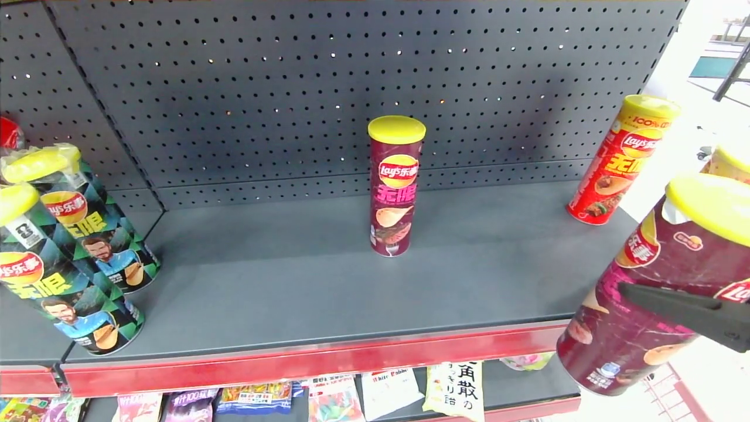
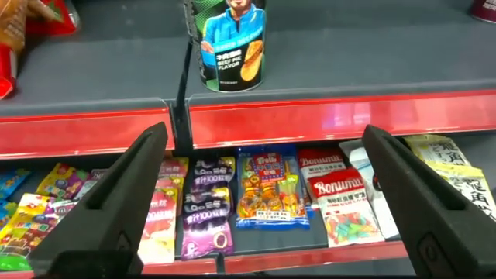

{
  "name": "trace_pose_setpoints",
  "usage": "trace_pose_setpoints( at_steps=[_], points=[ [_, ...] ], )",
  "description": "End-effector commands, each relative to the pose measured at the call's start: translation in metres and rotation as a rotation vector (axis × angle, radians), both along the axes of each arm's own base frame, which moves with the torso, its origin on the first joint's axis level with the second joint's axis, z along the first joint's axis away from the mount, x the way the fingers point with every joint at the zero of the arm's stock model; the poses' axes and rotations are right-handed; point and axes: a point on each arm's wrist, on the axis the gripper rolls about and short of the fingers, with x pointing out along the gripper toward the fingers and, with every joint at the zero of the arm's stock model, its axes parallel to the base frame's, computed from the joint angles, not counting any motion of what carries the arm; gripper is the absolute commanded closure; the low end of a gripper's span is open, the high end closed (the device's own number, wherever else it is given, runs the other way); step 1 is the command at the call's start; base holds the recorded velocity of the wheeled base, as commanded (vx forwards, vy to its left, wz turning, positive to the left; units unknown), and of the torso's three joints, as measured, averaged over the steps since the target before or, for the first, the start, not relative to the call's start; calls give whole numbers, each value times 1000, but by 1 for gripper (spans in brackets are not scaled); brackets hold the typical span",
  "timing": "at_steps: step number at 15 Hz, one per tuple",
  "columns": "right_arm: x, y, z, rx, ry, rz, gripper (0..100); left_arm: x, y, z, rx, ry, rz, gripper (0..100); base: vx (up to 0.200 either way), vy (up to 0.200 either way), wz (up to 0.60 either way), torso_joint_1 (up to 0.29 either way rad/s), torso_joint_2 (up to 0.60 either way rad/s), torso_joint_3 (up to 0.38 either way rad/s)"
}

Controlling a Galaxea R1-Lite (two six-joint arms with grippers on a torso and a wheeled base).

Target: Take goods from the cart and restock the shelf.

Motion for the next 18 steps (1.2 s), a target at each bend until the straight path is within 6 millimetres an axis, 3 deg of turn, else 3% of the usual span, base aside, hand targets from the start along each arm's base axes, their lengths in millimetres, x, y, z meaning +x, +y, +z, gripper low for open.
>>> trace_pose_setpoints(
  at_steps=[1, 3, 6, 14, 15, 16, 17, 18],
  points=[
    [-1, -1, 3, 5, -12, -3, 100, 0, 0, 0, 1, 6, 0, 0, 0, 0, 0, 0, 0, 0],
    [-1, -1, 1, 2, -8, -9, 100, 1, 0, 0, 7, 15, -5, 0, 0, 0, 0, 0, 0, 0],
    [1, 0, 0, -6, 2, -18, 100, 2, -4, 2, 97, 20, -178, 0, 0, 0, 0, 0, 0, 0],
    [-2, -3, 3, 7, -14, -33, 100, 4, -3, 2, 88, 45, -193, 0, 0, 0, 0, 0, 0, 0],
    [1, -3, 3, 3, -11, -49, 100, 3, -3, 26, 52, 7, -174, 0, 0, 0, 0, 0, 0, 0],
    [1, -3, 3, 0, -11, -57, 100, 25, -2, 92, -50, 59, -77, 0, 0, 0, 0, 0, 0, 0],
    [2, -2, 1, -4, -4, -60, 100, 42, -1, 130, -152, 53, -21, 0, 0, 0, 0, 0, 0, 0],
    [2, -2, 0, -5, -1, -58, 100, 47, -3, 133, -125, 70, -102, 0, 0, 0, 0, 0, 0, 0]
  ],
)
